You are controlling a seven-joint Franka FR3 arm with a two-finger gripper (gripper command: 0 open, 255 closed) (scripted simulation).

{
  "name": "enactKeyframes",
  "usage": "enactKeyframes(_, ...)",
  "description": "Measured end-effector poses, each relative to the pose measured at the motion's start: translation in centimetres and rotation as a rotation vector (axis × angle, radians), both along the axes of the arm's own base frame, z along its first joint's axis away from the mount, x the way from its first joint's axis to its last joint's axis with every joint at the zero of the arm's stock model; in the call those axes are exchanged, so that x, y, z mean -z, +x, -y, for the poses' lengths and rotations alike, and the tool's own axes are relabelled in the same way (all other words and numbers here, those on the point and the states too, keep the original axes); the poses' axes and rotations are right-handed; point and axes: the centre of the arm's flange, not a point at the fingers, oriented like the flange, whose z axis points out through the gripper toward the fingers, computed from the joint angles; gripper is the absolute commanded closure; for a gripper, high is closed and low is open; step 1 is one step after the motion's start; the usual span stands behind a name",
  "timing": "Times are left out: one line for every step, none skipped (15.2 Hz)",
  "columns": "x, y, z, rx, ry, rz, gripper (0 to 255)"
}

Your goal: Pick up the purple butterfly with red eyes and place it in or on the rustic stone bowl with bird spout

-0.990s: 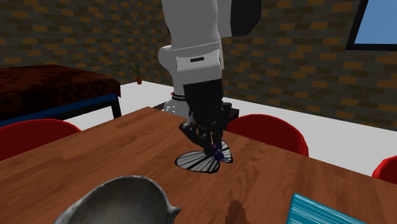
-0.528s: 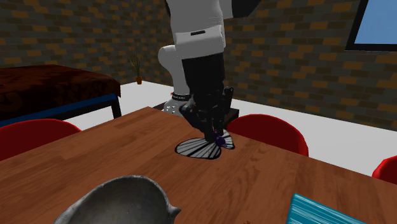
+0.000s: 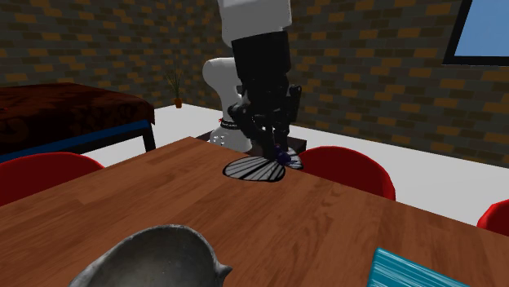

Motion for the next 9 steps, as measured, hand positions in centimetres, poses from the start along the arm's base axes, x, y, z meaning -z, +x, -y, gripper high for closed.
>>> enactKeyframes(-0.3, -0.1, 0.0, 0.000, 0.000, 0.000, 255)
enactKeyframes(-0.5, -0.2, 0.6, 0.000, 0.000, 0.000, 255)
enactKeyframes(-0.7, -0.7, 1.6, 0.001, 0.000, 0.000, 255)
enactKeyframes(-0.9, -1.0, 2.7, 0.001, 0.000, -0.001, 255)
enactKeyframes(-0.9, -1.0, 3.8, 0.002, 0.000, -0.001, 255)
enactKeyframes(-0.8, -1.5, 4.9, 0.002, 0.000, -0.001, 255)
enactKeyframes(-0.7, -1.7, 6.0, 0.002, 0.000, -0.001, 255)
enactKeyframes(-0.8, -2.1, 7.2, 0.002, 0.000, -0.001, 255)
enactKeyframes(-1.4, -2.6, 8.5, 0.002, 0.000, -0.001, 255)
